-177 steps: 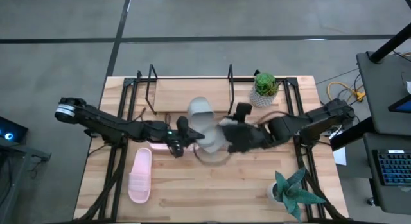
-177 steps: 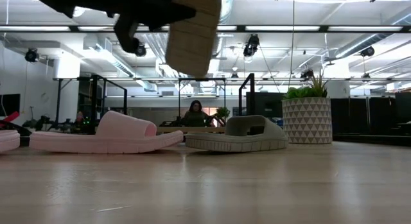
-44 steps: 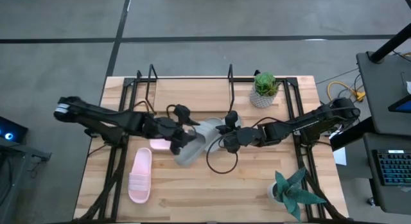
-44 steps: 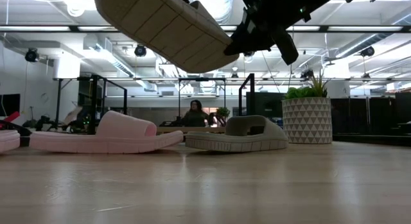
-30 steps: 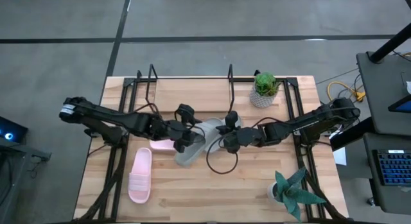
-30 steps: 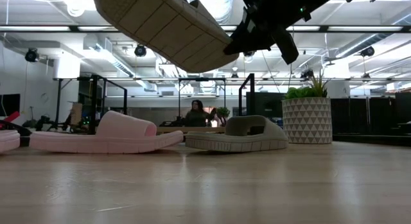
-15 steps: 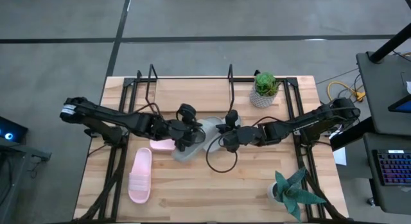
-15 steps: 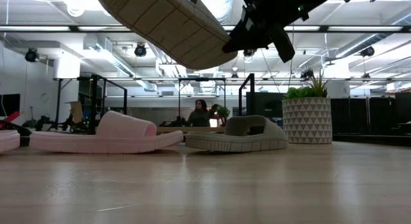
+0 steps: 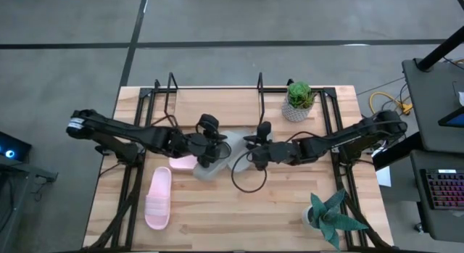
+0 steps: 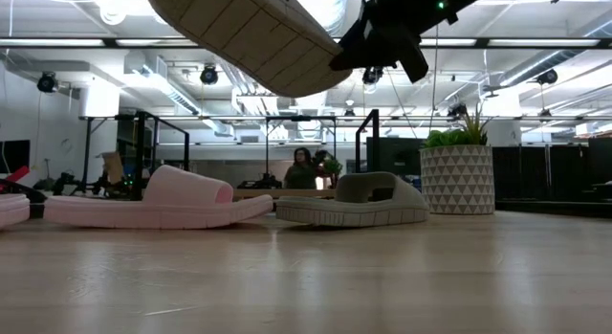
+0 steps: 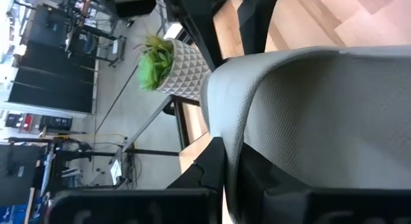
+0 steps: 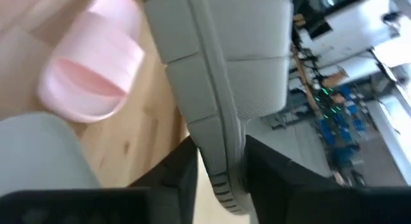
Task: Pick and place slides into the shelf
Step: Put the right gray slipper on the shelf
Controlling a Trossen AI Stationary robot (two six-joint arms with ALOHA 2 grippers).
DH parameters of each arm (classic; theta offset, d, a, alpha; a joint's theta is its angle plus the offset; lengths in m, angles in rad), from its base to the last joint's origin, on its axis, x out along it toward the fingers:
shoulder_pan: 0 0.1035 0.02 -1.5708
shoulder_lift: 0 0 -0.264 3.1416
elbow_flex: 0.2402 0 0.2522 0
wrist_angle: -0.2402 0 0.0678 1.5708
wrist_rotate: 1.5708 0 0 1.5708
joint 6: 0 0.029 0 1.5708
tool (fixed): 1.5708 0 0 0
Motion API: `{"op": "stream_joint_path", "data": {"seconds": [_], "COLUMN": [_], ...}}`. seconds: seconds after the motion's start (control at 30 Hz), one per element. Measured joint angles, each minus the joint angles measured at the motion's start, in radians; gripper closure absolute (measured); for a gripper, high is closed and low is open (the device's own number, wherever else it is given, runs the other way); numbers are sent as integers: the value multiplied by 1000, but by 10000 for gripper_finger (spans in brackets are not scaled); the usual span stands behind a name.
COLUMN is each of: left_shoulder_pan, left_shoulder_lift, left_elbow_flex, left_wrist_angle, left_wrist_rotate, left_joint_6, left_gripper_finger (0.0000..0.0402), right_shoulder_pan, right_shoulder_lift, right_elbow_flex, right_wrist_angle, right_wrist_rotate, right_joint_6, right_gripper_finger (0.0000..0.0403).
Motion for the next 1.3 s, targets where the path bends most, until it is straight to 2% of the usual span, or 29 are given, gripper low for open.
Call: {"op": "stream_joint_path", "data": {"seconds": [0.1, 0.17, 0.27, 0.33, 0.57, 0.7, 0.87, 0.97, 1.2, 1.3], "left_shoulder_pan": [0, 0, 3, 7, 36, 91, 216, 283, 390, 430], "left_shoulder_lift": [-30, -55, -87, -96, -56, -38, -37, -37, -28, -29], "left_elbow_flex": [0, 0, -15, -28, -34, -34, -37, -66, -211, -264], "left_wrist_angle": [-23, -44, -51, -51, -57, -80, -237, -251, -132, -50], "left_wrist_rotate": [-38, -107, -235, -286, -507, -503, -466, -466, -455, -436], "left_joint_6": [1, 3, -3, -7, -32, -72, -227, -290, -231, -155], "left_gripper_finger": [401, 401, 401, 401, 401, 401, 401, 401, 401, 402], "right_shoulder_pan": [2, 2, 2, 2, 5, 11, 16, 16, 15, 15], "right_shoulder_lift": [-13, -27, -50, -63, -77, -72, -66, -59, -52, -52], "right_elbow_flex": [1, 0, 0, -1, -1, -2, -9, -20, -55, -62], "right_wrist_angle": [-4, -12, -11, -10, -14, -17, -16, -12, -9, -7], "right_wrist_rotate": [70, 87, 91, 93, 78, 72, 34, 25, 25, 25], "right_joint_6": [28, 61, 130, 198, 431, 495, 539, 543, 558, 567], "right_gripper_finger": [266, 259, 258, 260, 274, 278, 275, 273, 281, 284]}}
